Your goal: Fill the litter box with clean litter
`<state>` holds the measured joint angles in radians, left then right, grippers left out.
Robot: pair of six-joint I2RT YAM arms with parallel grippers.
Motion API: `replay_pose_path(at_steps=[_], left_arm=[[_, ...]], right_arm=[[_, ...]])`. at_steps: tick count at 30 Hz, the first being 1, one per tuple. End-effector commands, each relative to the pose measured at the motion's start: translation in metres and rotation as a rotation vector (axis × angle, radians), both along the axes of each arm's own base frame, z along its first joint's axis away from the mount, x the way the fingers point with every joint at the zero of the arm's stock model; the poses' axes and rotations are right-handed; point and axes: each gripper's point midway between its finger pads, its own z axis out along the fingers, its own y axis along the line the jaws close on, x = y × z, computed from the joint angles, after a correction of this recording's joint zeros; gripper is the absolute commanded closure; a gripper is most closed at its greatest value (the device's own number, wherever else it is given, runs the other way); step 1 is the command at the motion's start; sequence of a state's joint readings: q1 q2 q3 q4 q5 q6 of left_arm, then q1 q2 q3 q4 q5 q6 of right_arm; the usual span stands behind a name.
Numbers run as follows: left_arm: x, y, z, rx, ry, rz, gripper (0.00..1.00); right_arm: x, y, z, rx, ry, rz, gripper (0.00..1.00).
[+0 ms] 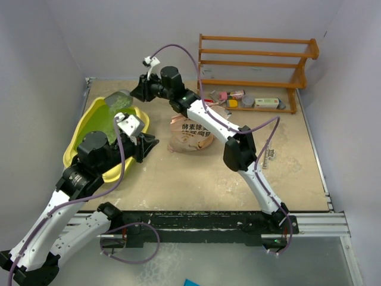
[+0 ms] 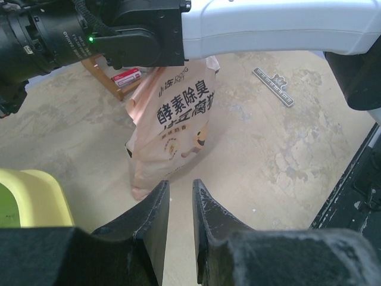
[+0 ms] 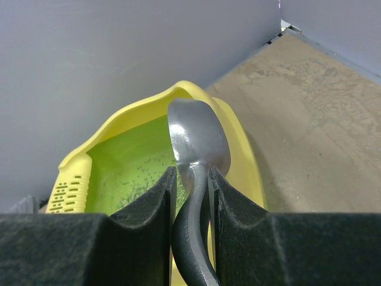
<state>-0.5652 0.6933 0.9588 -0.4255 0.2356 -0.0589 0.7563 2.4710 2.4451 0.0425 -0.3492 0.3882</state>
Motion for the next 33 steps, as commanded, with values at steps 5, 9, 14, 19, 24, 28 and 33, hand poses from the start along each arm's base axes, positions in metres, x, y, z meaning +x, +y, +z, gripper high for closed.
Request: replay_pose_path(at_steps=[5,9,14,19,24,28,33], left_arm=[[0.0,0.0,0.012,-0.031,-0.051,-0.005,0.74],[-0.001,0.0,0.011,-0.031,-0.049,-0.002,0.74],[-0.003,0.0,0.011,-0.036,-0.046,-0.006,0.74],[-0.004,0.001,0.01,-0.041,-0.044,-0.006,0.74],[-0.005,0.001,0.011,-0.044,-0.041,-0.007,0.71],[-0.006,0.004,0.011,-0.043,-0.038,0.006,0.68],[-0.006,0.006,0.014,-0.052,-0.036,0.018,0.61]], right_arm=[[-0.032,0.005,0.09,0.015,-0.334,0.029,1.0],[-0.049,0.009,0.101,-0.019,-0.414,0.04,1.0],[-0.059,0.009,0.108,-0.04,-0.467,0.035,1.0],[-0.062,0.003,0.119,-0.028,-0.489,0.021,1.0],[-0.07,-0.004,0.129,-0.059,-0.553,0.007,1.0],[-0.076,-0.009,0.134,-0.066,-0.569,0.003,1.0],[-0.085,-0.018,0.149,-0.036,-0.553,0.012,1.0]])
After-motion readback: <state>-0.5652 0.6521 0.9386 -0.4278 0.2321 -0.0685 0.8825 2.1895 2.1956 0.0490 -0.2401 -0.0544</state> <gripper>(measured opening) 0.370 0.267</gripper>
